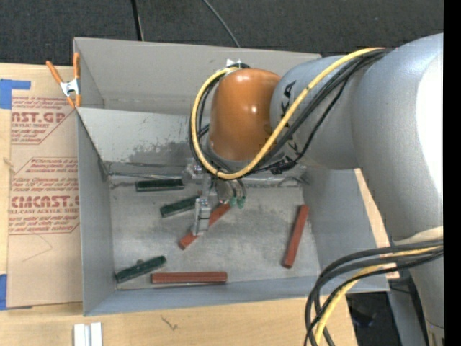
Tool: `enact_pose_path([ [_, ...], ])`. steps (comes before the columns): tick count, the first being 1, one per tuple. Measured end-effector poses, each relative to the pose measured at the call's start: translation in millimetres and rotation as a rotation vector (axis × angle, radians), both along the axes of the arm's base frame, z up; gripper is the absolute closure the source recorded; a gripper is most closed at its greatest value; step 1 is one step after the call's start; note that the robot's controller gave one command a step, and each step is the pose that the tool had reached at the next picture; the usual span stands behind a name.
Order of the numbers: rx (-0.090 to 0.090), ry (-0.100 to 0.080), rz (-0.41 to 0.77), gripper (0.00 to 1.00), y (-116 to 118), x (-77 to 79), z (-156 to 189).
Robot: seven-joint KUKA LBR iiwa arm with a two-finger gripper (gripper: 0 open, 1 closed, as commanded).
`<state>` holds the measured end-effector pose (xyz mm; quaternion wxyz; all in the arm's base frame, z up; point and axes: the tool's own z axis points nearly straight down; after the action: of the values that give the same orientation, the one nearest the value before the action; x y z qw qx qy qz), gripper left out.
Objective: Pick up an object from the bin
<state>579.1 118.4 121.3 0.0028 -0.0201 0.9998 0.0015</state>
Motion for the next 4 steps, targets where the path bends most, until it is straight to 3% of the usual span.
enact_pose_path([
  [1,-0.002,0.004,0.252,1.0,34.5,-6.9,-44.3],
  [2,-0.002,0.004,0.252,0.0,34.3,-6.8,-44.3],
  [3,-0.001,0.003,0.251,1.0,34.3,-6.6,-44.0],
  [4,-0.001,0.003,0.251,1.0,34.3,-6.6,-44.0],
])
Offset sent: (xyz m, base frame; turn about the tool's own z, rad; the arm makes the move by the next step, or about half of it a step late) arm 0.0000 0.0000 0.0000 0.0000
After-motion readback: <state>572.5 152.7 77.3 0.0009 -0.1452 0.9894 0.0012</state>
